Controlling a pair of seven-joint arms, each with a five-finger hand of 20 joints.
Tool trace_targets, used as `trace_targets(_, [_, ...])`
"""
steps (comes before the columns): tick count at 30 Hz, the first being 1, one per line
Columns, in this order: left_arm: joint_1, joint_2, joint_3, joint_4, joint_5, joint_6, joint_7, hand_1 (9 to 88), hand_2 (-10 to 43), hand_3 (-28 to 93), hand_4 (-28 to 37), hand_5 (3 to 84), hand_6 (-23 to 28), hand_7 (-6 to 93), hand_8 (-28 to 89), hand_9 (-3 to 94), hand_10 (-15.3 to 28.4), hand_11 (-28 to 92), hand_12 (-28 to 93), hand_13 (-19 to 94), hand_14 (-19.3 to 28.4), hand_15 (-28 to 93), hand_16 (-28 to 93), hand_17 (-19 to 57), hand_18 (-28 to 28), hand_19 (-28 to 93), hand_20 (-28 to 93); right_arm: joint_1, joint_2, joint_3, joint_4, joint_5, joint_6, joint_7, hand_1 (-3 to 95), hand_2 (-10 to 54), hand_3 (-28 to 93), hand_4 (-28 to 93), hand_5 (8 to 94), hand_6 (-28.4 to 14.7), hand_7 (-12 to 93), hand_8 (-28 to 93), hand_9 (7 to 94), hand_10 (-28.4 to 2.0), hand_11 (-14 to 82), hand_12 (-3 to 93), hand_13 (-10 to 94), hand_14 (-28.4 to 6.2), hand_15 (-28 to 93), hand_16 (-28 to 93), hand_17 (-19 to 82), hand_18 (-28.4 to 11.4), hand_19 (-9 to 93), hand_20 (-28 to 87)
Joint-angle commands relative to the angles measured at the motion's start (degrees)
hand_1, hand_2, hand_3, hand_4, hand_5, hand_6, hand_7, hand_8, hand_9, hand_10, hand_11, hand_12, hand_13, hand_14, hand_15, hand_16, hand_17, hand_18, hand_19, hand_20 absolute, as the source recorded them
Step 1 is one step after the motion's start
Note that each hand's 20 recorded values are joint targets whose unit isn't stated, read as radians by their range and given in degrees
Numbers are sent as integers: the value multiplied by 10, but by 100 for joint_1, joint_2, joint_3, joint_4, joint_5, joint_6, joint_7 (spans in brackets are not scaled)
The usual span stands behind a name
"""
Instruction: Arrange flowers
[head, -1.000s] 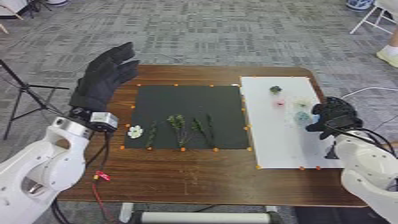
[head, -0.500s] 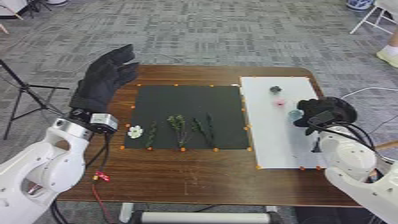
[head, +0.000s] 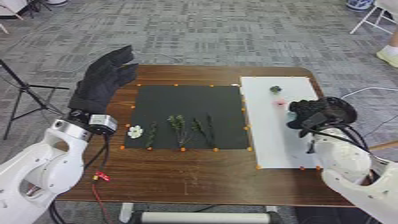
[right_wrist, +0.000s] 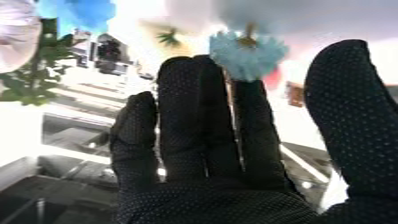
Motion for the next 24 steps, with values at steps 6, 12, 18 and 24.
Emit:
trace_targets(6, [-94, 105, 74, -35, -38, 24, 2, 293, -68, 665, -217, 275, 28, 193, -90, 186, 112, 207, 193, 160, 149, 240, 31, -76, 176, 376, 98, 377, -35, -297, 69, -324, 766, -305, 484, -64, 822, -278, 666, 37, 448, 28, 823, -53, 166, 443, 684, -49, 635, 367, 312, -184, 830, 518])
trace_targets(12, [-466, 300, 294, 4, -30, -25, -19, 293, -68, 663, -217, 275, 29, 193, -89, 186, 113, 207, 192, 160, 148, 239, 30, -76, 176, 376, 98, 1321, -318, -940, -25, -177, 1261, -599, 463, -88, 849, -206, 719, 28, 416, 22, 871, -55, 140, 436, 736, -39, 611, 367, 349, -198, 858, 518])
trace_targets(18, [-992, 443, 623, 75, -1, -134, -77, 294, -66, 660, -214, 272, 28, 192, -87, 185, 112, 208, 191, 159, 149, 239, 30, -75, 176, 377, 97, 2604, -1271, -2044, 113, -36, 1390, -898, 459, -94, 844, -182, 725, 28, 421, 13, 874, -64, 145, 456, 730, -47, 621, 386, 344, -197, 863, 522])
trace_targets(24, [-1605, 417, 1024, 157, 15, -244, 6, 290, -69, 663, -201, 259, 20, 189, -81, 175, 100, 205, 191, 153, 138, 230, 24, -74, 174, 375, 93, 3360, -2495, -2877, 576, 72, 1430, -1090, 455, -95, 845, -178, 726, 34, 418, 17, 874, -59, 138, 465, 725, -48, 633, 387, 339, -197, 867, 526])
